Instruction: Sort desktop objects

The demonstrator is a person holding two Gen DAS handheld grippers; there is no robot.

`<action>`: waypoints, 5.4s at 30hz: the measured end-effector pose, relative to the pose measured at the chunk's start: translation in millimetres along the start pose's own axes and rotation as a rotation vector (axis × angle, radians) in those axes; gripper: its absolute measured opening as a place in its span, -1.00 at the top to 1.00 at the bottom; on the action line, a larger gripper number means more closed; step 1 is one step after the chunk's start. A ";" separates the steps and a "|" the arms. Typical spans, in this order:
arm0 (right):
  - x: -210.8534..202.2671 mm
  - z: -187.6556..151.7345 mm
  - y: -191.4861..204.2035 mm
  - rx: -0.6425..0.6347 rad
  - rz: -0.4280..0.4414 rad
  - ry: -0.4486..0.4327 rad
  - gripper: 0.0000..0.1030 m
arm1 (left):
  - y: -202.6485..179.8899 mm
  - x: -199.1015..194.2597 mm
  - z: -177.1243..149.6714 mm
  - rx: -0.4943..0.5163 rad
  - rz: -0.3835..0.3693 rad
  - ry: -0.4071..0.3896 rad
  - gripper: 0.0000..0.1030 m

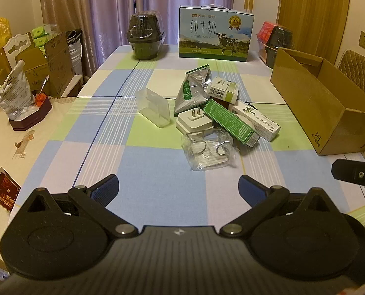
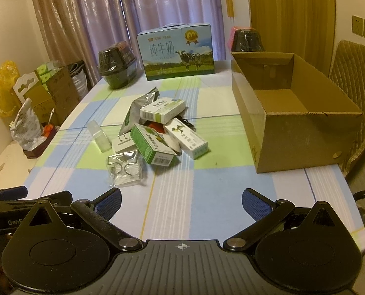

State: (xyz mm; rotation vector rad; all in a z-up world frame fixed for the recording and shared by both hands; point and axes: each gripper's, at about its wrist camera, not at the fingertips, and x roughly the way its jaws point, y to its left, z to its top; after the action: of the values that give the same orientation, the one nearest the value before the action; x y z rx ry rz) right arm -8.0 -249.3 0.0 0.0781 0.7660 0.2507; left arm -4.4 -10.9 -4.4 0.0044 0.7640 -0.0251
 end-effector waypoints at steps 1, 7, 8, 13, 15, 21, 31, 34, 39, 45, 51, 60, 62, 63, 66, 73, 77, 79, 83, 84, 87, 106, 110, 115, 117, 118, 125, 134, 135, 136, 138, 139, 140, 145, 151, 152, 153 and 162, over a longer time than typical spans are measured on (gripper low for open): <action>0.0 -0.1 0.0 0.000 0.000 0.000 -0.97 | 0.0 -0.2 -0.6 0.000 0.000 0.000 -0.97; 0.7 0.2 -1.1 0.002 0.000 0.003 -0.97 | 0.4 0.7 -1.3 -0.002 0.000 0.002 -0.97; 0.7 0.2 -1.1 0.001 0.000 0.003 -0.97 | 0.5 1.1 -1.4 -0.003 0.000 0.003 -0.97; 0.9 -0.2 -1.3 0.002 0.002 0.005 -0.97 | 0.7 1.4 -1.9 -0.001 0.002 0.005 -0.97; 1.6 -0.8 -0.9 0.003 0.006 0.007 -0.97 | 1.0 2.3 -2.3 0.000 0.003 0.007 -0.97; 4.6 -1.2 -0.6 0.005 0.010 0.010 -0.97 | 0.4 2.9 0.4 0.000 0.007 0.022 -0.97; 8.0 0.8 -4.3 0.001 0.028 0.012 -0.97 | 0.3 4.0 8.4 -0.001 0.000 0.068 -0.97; 10.0 3.9 -4.4 -0.014 0.044 0.011 -0.97 | 3.1 6.0 15.0 -0.021 -0.018 0.079 -0.97; 14.5 12.4 -6.1 -0.055 0.091 -0.016 -0.97 | 2.9 9.0 34.9 -0.018 -0.024 0.061 -0.97; 30.8 27.1 -12.6 -0.097 0.152 -0.022 -0.97 | -0.9 31.8 57.4 0.003 -0.023 0.059 -0.97; 55.0 37.0 -23.8 -0.119 0.165 0.006 -0.96 | -9.1 65.7 62.2 0.058 -0.047 0.085 -0.97; 91.5 37.4 -36.7 -0.122 0.201 0.061 -0.65 | -23.2 126.4 49.9 0.114 -0.086 0.144 -0.97; 99.3 36.6 -36.5 -0.133 0.200 0.066 -0.65 | -24.1 136.4 47.8 0.112 -0.088 0.145 -0.97; 103.3 36.0 -36.4 -0.138 0.203 0.069 -0.65 | -23.9 140.8 47.4 0.107 -0.090 0.136 -0.97; 112.5 33.7 -36.8 -0.150 0.200 0.059 -0.65 | -22.2 152.9 47.1 0.090 -0.110 0.130 -0.96; 130.2 32.2 -41.0 -0.133 0.211 0.084 -0.64 | -24.7 170.7 48.0 0.061 -0.166 0.137 -0.90; 136.0 31.8 -40.0 -0.134 0.222 0.092 -0.64 | -27.1 178.5 44.9 0.059 -0.149 0.133 -0.79; 139.7 32.4 -37.5 -0.140 0.233 0.096 -0.63 | -25.0 180.6 44.3 0.051 -0.153 0.135 -0.64; 148.6 35.6 -30.6 -0.152 0.259 0.104 -0.61 | -17.9 174.6 44.8 0.070 -0.148 0.126 -0.29; 151.2 37.0 -29.1 -0.147 0.268 0.105 -0.60 | -15.6 173.3 44.8 0.081 -0.144 0.126 -0.23; 160.6 42.1 -24.7 -0.128 0.297 0.109 -0.54 | -7.3 171.6 43.7 0.108 -0.125 0.118 -0.19; 187.6 53.7 -9.0 -0.147 0.295 0.153 -0.07 | 6.1 167.9 36.1 0.118 -0.125 0.060 -0.55; 159.9 41.9 -10.2 -0.257 0.248 0.134 -0.07 | 5.5 167.7 35.8 0.118 -0.115 0.047 -0.67; 147.7 20.3 -17.1 -0.357 0.182 0.145 -0.07 | -0.7 170.9 37.4 0.120 -0.104 0.025 -0.64; 150.3 14.8 -21.9 -0.346 0.200 0.160 -0.07 | -4.8 174.2 37.5 0.129 -0.093 0.025 -0.53; 150.7 13.2 -23.6 -0.342 0.208 0.159 -0.07 | -6.0 176.2 37.6 0.132 -0.084 0.027 -0.46; 154.8 13.3 -20.7 -0.370 0.215 0.131 -0.54 | -1.8 170.6 32.0 0.136 -0.094 0.024 -0.22; 179.6 12.9 -11.5 -0.399 0.239 0.148 -0.53 | -1.7 166.1 25.0 0.149 -0.101 0.012 -0.24; 181.6 13.1 -10.9 -0.395 0.237 0.148 -0.52 | -1.9 166.7 24.9 0.152 -0.099 0.014 -0.29; 183.4 13.8 -10.3 -0.392 0.236 0.147 -0.48 | -2.3 167.8 24.8 0.151 -0.096 0.019 -0.32; 186.5 15.2 -8.5 -0.392 0.235 0.149 -0.28 | -1.8 170.1 23.4 0.139 -0.093 0.023 -0.35; 187.6 15.5 -7.0 -0.396 0.231 0.150 -0.19 | -2.2 170.9 22.9 0.137 -0.092 0.022 -0.35; 188.1 15.5 -5.4 -0.401 0.227 0.148 -0.12 | -2.7 171.1 22.7 0.140 -0.091 0.021 -0.34; 183.7 13.4 -2.8 -0.399 0.219 0.144 -0.03 | -3.8 168.4 24.7 0.154 -0.095 0.025 -0.19; 159.7 14.7 -3.0 -0.380 0.211 0.099 -0.03 | -4.2 154.0 26.8 0.170 -0.097 -0.001 -0.18; 155.2 15.4 -3.5 -0.378 0.207 0.091 -0.03 | -4.1 149.7 28.6 0.168 -0.098 -0.007 -0.18; 150.8 16.2 -4.1 -0.376 0.202 0.084 -0.03 | -4.6 145.6 30.1 0.170 -0.099 -0.013 -0.18; 111.4 24.9 -11.3 -0.341 0.174 0.026 -0.03 | -6.6 99.1 41.2 0.160 -0.104 -0.061 -0.18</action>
State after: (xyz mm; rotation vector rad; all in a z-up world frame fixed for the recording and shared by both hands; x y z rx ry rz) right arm 88.7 -231.6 -59.2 -0.1817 0.7332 0.5454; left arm 95.5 -20.1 -43.2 0.1152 0.6995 -0.1847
